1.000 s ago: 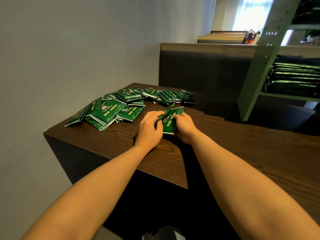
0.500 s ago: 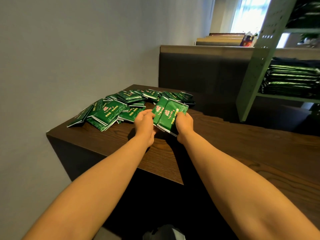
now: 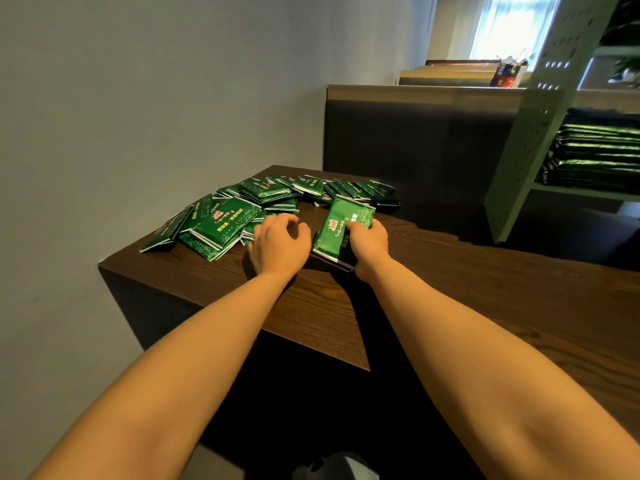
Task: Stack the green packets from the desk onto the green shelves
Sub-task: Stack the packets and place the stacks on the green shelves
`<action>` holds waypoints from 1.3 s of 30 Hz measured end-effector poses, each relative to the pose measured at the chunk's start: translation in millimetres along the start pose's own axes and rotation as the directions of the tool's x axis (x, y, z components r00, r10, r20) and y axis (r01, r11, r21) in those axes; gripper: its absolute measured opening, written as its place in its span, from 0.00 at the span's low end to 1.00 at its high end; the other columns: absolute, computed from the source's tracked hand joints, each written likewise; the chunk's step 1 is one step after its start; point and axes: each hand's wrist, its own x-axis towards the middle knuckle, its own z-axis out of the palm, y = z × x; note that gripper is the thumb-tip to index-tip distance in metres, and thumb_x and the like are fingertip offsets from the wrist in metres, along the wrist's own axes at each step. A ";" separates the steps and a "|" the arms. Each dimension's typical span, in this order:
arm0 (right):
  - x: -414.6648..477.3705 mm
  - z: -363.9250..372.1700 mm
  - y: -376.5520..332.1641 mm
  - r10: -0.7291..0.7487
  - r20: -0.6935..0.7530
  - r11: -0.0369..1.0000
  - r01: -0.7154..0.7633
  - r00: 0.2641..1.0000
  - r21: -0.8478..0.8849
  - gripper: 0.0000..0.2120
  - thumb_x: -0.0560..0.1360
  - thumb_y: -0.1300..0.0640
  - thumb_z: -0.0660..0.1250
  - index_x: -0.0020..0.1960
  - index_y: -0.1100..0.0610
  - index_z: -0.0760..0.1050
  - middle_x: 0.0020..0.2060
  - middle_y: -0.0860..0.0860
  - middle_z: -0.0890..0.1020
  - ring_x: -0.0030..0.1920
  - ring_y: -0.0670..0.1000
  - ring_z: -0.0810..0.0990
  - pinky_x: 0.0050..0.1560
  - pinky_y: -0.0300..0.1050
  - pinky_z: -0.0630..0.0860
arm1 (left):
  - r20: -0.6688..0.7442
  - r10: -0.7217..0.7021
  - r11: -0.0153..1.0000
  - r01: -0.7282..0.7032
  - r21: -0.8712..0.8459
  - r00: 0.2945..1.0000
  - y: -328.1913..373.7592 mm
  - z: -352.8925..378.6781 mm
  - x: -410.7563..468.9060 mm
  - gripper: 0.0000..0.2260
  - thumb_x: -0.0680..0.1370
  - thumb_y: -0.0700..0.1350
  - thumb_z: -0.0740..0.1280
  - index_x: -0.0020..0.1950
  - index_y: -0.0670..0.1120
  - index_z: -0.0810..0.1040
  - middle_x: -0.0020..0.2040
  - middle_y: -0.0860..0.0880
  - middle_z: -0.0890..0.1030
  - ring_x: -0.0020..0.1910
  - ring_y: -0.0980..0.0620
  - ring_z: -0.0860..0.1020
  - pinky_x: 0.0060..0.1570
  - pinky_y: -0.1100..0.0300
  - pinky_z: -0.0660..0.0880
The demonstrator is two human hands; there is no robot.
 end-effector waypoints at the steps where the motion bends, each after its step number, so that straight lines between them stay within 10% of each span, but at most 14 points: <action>1: 2.3 -1.1 3.3 -0.020 -0.012 1.000 0.020 1.000 -0.019 0.10 0.82 0.62 0.63 0.62 0.57 0.76 0.54 0.56 0.83 0.51 0.56 0.84 0.55 0.55 0.82 | 0.030 -0.015 0.991 0.011 0.130 0.999 -10.2 -0.7 5.5 0.17 0.78 0.54 0.64 0.66 0.52 0.75 0.66 0.49 0.74 0.66 0.46 0.69 0.62 0.49 0.65; 7: 11.0 -7.1 7.7 -0.040 0.018 0.999 0.040 0.999 0.002 0.10 0.82 0.62 0.64 0.63 0.56 0.74 0.56 0.57 0.83 0.56 0.60 0.84 0.61 0.64 0.81 | 0.180 -0.191 0.902 0.100 0.419 0.965 -36.1 2.3 19.3 0.29 0.78 0.60 0.62 0.76 0.51 0.64 0.80 0.46 0.55 0.80 0.42 0.47 0.72 0.38 0.53; 17: 8.8 -11.2 8.8 -0.082 0.060 0.997 0.082 0.995 0.012 0.07 0.83 0.63 0.63 0.59 0.55 0.74 0.53 0.55 0.83 0.53 0.58 0.85 0.57 0.58 0.83 | 0.042 -0.048 0.931 0.029 0.365 0.998 -32.3 1.9 11.0 0.20 0.75 0.55 0.69 0.65 0.52 0.73 0.68 0.44 0.72 0.72 0.41 0.64 0.68 0.43 0.61; 26: 1.8 -10.5 5.0 -0.045 0.068 0.999 0.044 0.997 0.009 0.06 0.82 0.63 0.64 0.54 0.52 0.74 0.53 0.56 0.83 0.56 0.60 0.84 0.59 0.62 0.82 | 0.015 0.016 0.994 -0.014 -0.107 1.000 -31.7 -7.3 7.7 0.07 0.79 0.41 0.66 0.48 0.42 0.84 0.53 0.44 0.81 0.52 0.49 0.76 0.55 0.56 0.72; 29: -4.0 -8.8 1.4 -0.001 0.057 1.000 -0.001 0.998 0.029 0.06 0.82 0.63 0.64 0.49 0.54 0.75 0.49 0.56 0.83 0.52 0.61 0.84 0.56 0.60 0.81 | -0.006 -0.075 0.968 0.071 -0.241 0.997 -24.9 -12.5 5.8 0.12 0.77 0.36 0.67 0.59 0.43 0.83 0.59 0.45 0.82 0.50 0.43 0.80 0.53 0.59 0.76; 33: -16.1 -0.3 -5.2 0.092 0.031 0.996 -0.092 0.995 0.020 0.04 0.79 0.63 0.63 0.48 0.56 0.71 0.44 0.56 0.76 0.44 0.59 0.76 0.47 0.55 0.71 | 0.073 -0.163 0.874 0.179 -0.453 0.984 -3.2 -12.2 -1.3 0.19 0.77 0.33 0.66 0.67 0.44 0.78 0.59 0.50 0.78 0.36 0.63 0.73 0.30 0.78 0.69; 39: -21.5 14.6 -8.6 0.100 0.030 0.991 -0.102 0.995 0.087 0.03 0.81 0.63 0.61 0.50 0.57 0.71 0.45 0.56 0.79 0.42 0.56 0.79 0.40 0.48 0.76 | 0.198 -0.224 0.751 0.299 -0.589 0.954 13.7 -11.6 -11.9 0.15 0.79 0.36 0.64 0.64 0.46 0.81 0.60 0.43 0.81 0.54 0.52 0.80 0.48 0.67 0.76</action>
